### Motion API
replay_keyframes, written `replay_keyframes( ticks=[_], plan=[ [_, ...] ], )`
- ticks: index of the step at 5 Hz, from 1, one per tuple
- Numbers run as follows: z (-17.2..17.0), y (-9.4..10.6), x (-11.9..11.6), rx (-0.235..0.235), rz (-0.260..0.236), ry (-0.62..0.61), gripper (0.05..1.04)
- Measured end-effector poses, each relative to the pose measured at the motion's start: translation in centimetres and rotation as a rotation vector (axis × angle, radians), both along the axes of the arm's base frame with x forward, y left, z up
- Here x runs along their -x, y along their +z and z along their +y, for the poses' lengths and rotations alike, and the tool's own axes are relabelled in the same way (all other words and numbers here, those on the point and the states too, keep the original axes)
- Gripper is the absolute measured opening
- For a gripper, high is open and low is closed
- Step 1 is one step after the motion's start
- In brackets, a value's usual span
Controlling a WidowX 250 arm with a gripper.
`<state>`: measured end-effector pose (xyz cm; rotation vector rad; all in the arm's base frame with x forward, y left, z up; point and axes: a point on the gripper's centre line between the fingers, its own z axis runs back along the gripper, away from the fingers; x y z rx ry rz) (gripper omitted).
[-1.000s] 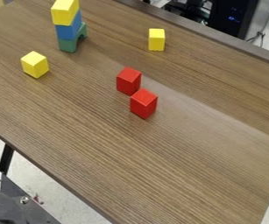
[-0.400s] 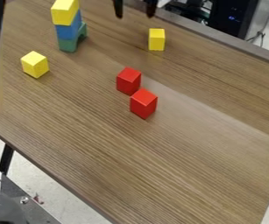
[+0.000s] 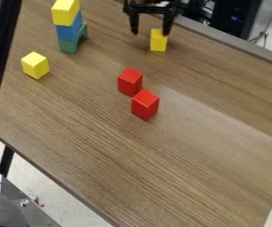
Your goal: Put one yellow cube on top the yellow block
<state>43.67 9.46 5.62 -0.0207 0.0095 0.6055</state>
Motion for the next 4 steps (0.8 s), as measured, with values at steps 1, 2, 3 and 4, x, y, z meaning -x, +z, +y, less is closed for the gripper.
replay_keyframes(
  ticks=[1, 2, 3, 4],
  plan=[
    [-0.78, -0.04, 0.26, 0.008, -0.012, -0.023, 0.999],
    [-0.88, -0.09, 0.09, 0.005, -0.025, -0.032, 0.999],
    [-1.20, -0.13, -0.06, 0.004, -0.031, -0.039, 0.999],
    [-1.47, -0.08, -0.12, 0.012, -0.033, -0.048, 0.999]
  ],
)
